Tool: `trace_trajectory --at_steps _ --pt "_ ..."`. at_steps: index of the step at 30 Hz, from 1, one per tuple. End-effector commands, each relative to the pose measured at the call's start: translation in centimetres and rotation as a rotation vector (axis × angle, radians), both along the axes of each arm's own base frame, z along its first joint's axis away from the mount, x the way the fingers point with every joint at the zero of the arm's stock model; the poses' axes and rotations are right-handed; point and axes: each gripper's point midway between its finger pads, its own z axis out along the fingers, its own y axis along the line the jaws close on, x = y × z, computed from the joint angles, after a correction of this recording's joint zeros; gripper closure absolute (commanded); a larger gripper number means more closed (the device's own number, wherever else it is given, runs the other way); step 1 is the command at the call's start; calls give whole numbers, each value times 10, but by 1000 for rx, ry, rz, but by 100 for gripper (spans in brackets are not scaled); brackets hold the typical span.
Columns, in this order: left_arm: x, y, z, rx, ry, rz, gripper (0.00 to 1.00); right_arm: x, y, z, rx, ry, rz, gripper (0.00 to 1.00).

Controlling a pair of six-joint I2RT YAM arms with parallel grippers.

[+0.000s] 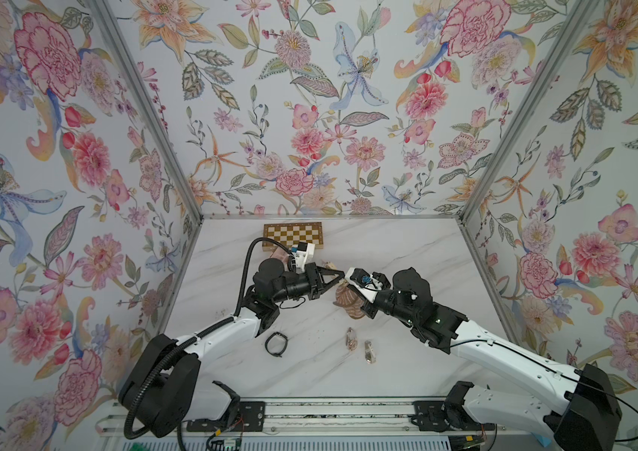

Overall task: Wipe the watch dial
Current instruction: Wipe the dirt from the watch dial, then place the watch at the center of the board.

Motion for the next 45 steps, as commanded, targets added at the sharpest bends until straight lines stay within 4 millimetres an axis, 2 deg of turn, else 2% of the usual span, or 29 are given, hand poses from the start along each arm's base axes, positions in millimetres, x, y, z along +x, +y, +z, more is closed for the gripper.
trace_trajectory --at_steps 1,9,15,18,24,30,36,41,45 --pt "-7 -3 15 -8 -46 -31 100 1 5 22 62 -36 6 100" --pt "-4 -5 11 -10 -38 -31 100 -21 34 43 100 -59 101 100" --pt "-5 -6 13 -14 -39 -38 100 -1 16 22 69 -61 20 100" --pt "-6 -4 13 -8 -43 -37 100 6 8 23 87 -58 -9 100" --pt "-5 -5 11 -11 -39 -33 100 -12 30 39 169 -24 84 100" --pt "-6 -5 12 -15 -42 -37 100 6 5 31 146 -32 -7 100" --pt "-3 -6 10 -22 -40 -34 100 -11 22 39 150 -47 59 100" --pt "-6 -5 12 -21 -40 -38 100 5 -1 31 108 -73 -19 100" --pt "-7 -3 12 -13 -46 -31 100 4 -12 32 118 -69 -37 100"
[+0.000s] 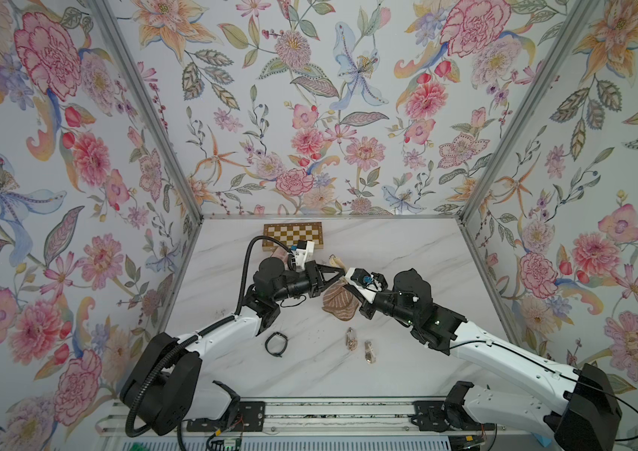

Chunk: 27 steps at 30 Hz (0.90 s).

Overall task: Wipe the watch dial
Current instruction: Place the watch at the center of the board.

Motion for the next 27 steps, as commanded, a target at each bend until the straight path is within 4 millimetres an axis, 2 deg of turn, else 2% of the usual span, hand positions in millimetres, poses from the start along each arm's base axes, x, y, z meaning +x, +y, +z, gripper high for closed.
trace_trajectory --at_steps 1,6,10,12,17,20,27 --pt "-12 -2 7 -3 -28 -48 100 5 -13 19 44 -52 -52 100" --pt "-9 -1 6 8 -27 -43 100 8 -28 15 27 -40 -115 100" --pt "-4 5 6 35 -28 -27 100 13 -49 28 61 -34 -193 100" --pt "1 9 -2 106 -33 -6 100 18 -62 35 83 -23 -246 100" --pt "16 27 -30 383 -45 52 100 28 -89 42 95 -7 -378 100" --pt "26 47 -48 643 -71 85 100 32 -101 44 107 -2 -447 100" --pt "44 98 -70 1182 -131 133 100 30 -103 44 118 10 -448 100"
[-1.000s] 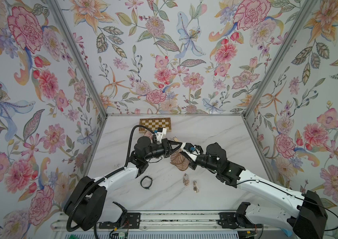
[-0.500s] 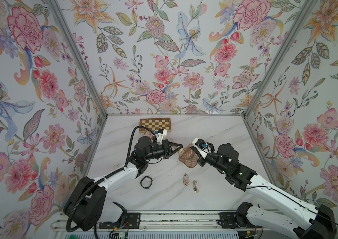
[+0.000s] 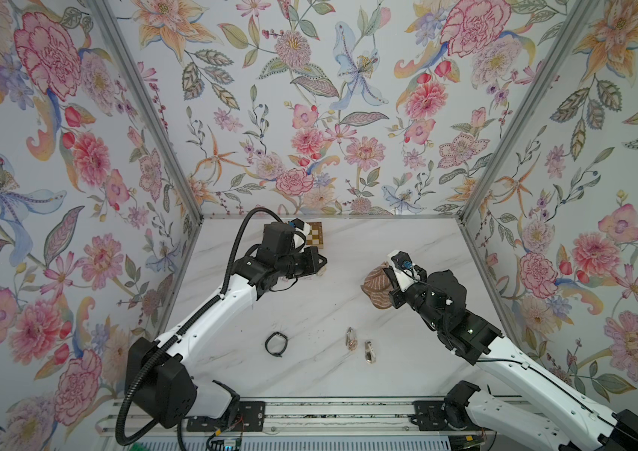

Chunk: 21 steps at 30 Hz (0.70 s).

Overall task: Wipe the watch dial
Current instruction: Place the watch at the center of the board.

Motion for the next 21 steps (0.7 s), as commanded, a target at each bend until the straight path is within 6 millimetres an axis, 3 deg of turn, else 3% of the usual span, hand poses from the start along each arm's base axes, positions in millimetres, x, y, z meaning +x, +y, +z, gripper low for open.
trace_trajectory --at_steps 1,3,11,14,21 --pt "-11 49 -51 466 60 4 100 0 -5 20 51 -23 -27 100" --pt "-9 50 -52 549 56 -18 100 0 -4 18 54 -18 -18 100" --pt "8 42 -102 801 138 -111 100 -3 -3 19 64 -13 -5 100" --pt "15 28 -116 810 145 -144 100 -4 -3 20 66 -17 -6 100" --pt "41 -7 -128 828 130 -193 100 -6 -4 18 63 -14 -3 100"
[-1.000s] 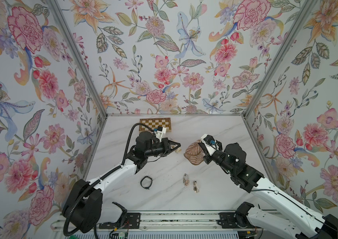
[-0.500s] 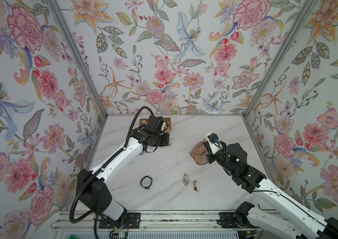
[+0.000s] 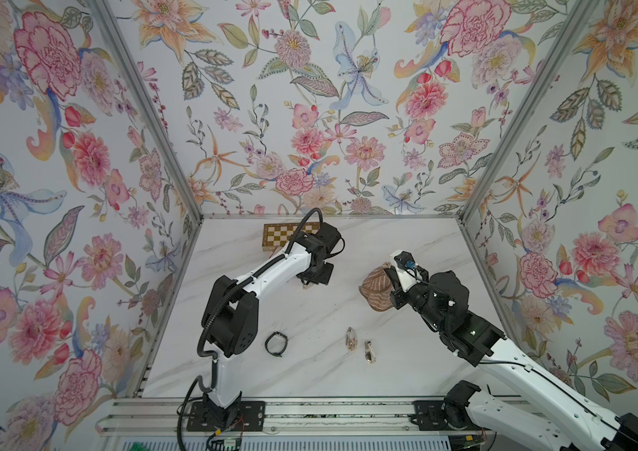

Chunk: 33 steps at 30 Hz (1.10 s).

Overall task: Wipe the watch dial
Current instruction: Place the watch at the center of the board.

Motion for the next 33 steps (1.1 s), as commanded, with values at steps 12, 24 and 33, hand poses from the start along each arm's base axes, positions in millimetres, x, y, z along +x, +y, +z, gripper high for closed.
trace_trajectory --at_steps 12,24,33 --pt "59 -75 -17 -15 -7 -105 100 -8 -22 18 16 -47 -61 100" --pt "75 -106 -28 -124 -43 -130 100 -11 -28 11 7 -24 -70 100" --pt "75 -117 -42 -161 -27 -160 100 -14 -25 8 15 -6 -46 100"
